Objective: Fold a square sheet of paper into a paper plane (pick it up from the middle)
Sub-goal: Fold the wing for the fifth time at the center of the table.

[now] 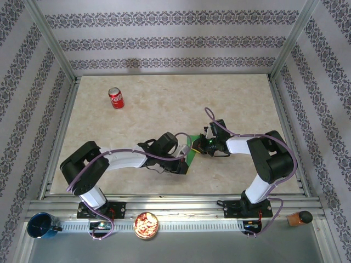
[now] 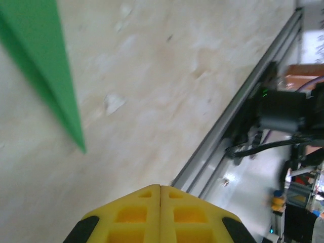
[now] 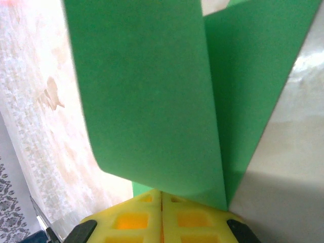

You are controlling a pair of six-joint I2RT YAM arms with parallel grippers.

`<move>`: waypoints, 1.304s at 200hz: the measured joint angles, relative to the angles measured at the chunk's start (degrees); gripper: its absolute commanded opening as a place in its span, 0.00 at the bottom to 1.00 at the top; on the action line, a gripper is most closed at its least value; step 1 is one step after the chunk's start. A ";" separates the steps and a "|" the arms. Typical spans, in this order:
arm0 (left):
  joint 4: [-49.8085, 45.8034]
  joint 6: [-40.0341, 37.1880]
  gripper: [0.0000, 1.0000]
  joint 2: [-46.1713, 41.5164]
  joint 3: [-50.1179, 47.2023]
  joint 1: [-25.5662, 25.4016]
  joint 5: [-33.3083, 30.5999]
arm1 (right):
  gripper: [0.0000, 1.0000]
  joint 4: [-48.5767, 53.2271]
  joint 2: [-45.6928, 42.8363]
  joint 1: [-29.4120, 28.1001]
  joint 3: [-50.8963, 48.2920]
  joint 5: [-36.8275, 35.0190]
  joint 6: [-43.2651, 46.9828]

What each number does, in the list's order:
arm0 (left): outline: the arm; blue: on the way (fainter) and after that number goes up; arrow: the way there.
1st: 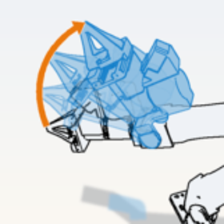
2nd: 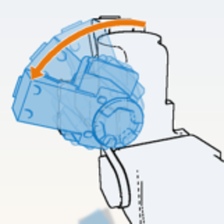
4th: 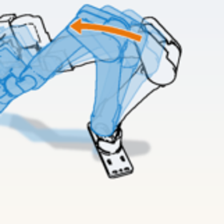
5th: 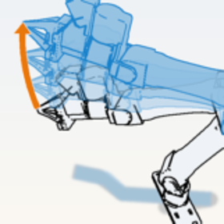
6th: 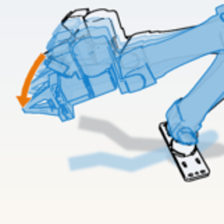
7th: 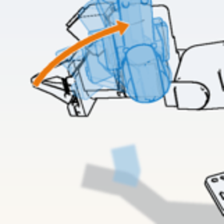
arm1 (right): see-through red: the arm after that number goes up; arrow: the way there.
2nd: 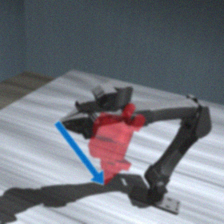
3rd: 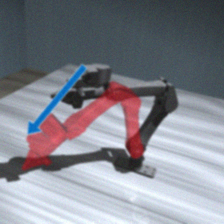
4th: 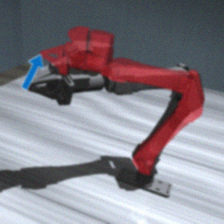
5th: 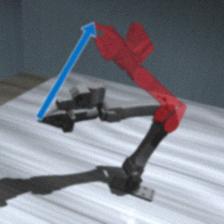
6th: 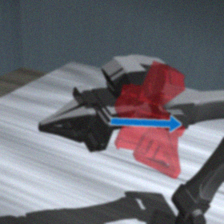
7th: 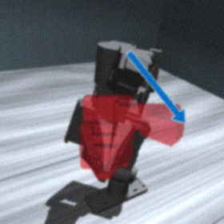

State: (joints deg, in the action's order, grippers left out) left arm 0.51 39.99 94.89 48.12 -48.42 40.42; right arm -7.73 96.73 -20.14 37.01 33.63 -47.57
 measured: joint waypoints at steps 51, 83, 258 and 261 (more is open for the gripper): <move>2.73 2.25 0.00 7.04 6.34 4.46 -3.23 | 0.10 0.00 0.00 0.00 0.00 0.02 0.00; 4.17 3.02 0.00 11.78 8.52 4.68 -4.33 | 0.10 -0.02 0.00 0.00 0.00 0.04 0.00; 2.49 -0.55 0.00 17.03 11.98 4.72 -9.66 | 0.15 0.07 -0.37 0.00 0.00 0.04 -0.39; 2.56 -0.74 0.00 16.96 11.82 4.72 -9.64 | 0.15 0.22 -0.52 0.00 0.00 0.07 -0.42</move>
State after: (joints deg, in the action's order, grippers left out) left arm 3.07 39.24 111.85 59.94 -43.70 30.79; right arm -7.51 96.20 -20.14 37.01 33.69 -47.99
